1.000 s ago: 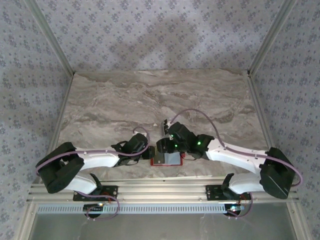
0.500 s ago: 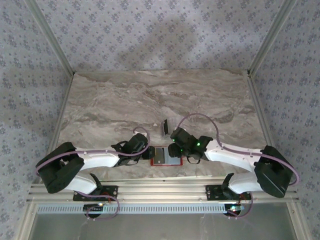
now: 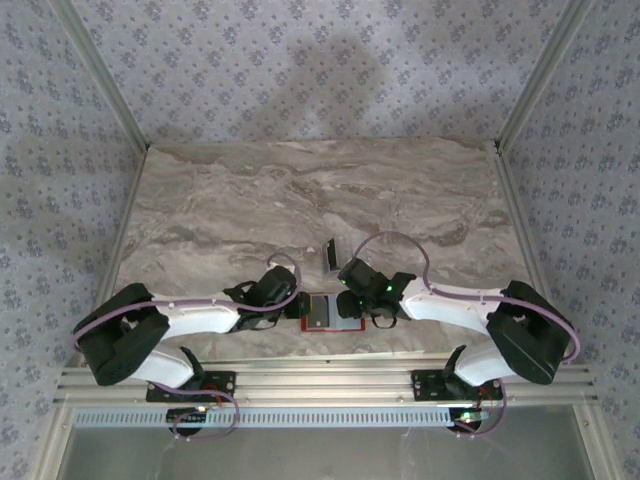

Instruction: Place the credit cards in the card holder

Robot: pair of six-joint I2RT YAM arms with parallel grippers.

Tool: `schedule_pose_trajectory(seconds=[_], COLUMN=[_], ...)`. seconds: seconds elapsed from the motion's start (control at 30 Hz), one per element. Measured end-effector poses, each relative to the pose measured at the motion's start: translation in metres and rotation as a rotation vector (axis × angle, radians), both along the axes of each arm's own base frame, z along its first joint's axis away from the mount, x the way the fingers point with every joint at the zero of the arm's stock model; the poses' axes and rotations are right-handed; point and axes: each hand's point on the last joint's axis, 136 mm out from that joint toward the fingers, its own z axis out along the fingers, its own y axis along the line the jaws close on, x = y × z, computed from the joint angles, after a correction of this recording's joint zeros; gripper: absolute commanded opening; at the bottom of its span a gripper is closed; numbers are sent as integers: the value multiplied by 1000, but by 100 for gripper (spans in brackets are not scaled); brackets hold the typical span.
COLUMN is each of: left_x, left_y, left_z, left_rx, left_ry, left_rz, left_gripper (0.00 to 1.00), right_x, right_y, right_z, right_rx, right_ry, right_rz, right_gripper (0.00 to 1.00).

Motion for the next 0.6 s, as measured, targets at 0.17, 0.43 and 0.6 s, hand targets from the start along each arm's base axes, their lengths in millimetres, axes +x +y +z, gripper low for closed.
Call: schedule_pose_trajectory(seconds=[0.17, 0.43, 0.6], left_x=[0, 0, 1], left_y=[0, 0, -1], left_z=[0, 0, -1], left_rx=[1, 2, 4], left_ry=[-1, 0, 1], left_rz=[-2, -2, -2], left_gripper=[32, 32, 32], right_x=[-3, -1, -2], right_y=[5, 4, 8], right_z=[0, 0, -3], right_rx=[34, 35, 57], right_ry=[20, 21, 43], right_rz=[15, 17, 26], right_gripper=[44, 44, 44])
